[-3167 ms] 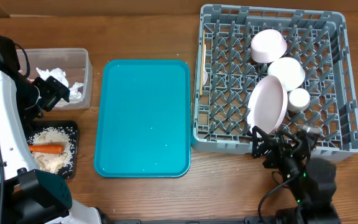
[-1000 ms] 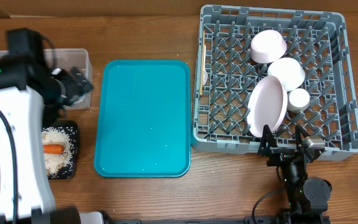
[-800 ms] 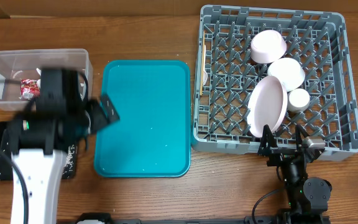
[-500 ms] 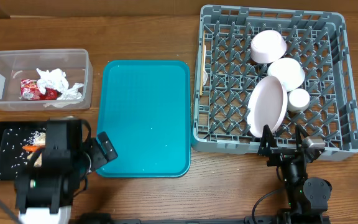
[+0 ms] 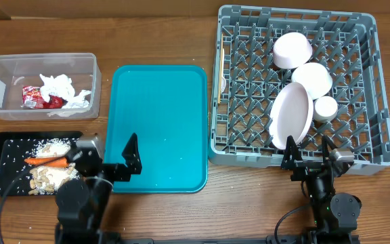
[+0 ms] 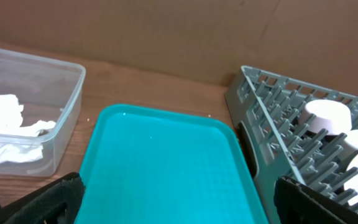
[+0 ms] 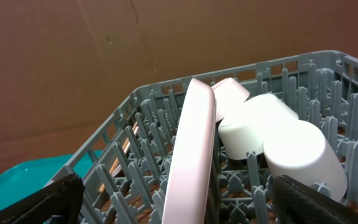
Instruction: Sort waste into correct bins and load items into the dishwasher rack
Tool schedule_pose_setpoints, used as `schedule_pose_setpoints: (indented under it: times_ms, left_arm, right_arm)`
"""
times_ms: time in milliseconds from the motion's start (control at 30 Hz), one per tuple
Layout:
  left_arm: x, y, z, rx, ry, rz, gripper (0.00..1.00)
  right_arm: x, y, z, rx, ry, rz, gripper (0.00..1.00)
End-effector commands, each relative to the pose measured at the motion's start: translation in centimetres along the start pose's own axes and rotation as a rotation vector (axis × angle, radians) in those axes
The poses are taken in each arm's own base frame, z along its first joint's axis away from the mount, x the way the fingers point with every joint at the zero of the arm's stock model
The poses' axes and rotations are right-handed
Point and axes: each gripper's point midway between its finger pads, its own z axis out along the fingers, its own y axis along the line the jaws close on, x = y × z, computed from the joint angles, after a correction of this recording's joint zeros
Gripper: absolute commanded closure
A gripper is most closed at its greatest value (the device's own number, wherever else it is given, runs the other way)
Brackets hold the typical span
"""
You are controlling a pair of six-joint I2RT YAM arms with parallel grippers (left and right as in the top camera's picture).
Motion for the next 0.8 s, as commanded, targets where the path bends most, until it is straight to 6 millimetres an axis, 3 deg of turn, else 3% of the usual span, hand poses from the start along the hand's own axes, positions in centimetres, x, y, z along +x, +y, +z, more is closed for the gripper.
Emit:
schedule_pose_setpoints:
  times_ms: [0,267,467,767]
  left_arm:
    - [1.6,0.0,-0.1,0.040,-0.059,0.039,0.00]
    - [3.3,0.5,0.5,0.076,-0.194,0.056,0.00]
    - [5.1,1.7,0.7,0.028,-0.131,0.113,0.00]
    - [4.7,2.7,0.6,-0.016,-0.142,0.132,0.00]
  right_arm:
    - [0.2,-0.3,0.0,0.012,-0.003,-0.007,0.00]
    - [0.2,-0.3,0.0,0.012,-0.004,-0.007,0.00]
    - [0.2,-0.3,0.0,0.012,-0.003,-0.007,0.00]
    - [0.2,-0.3,0.0,0.012,-0.003,-0.007,0.00]
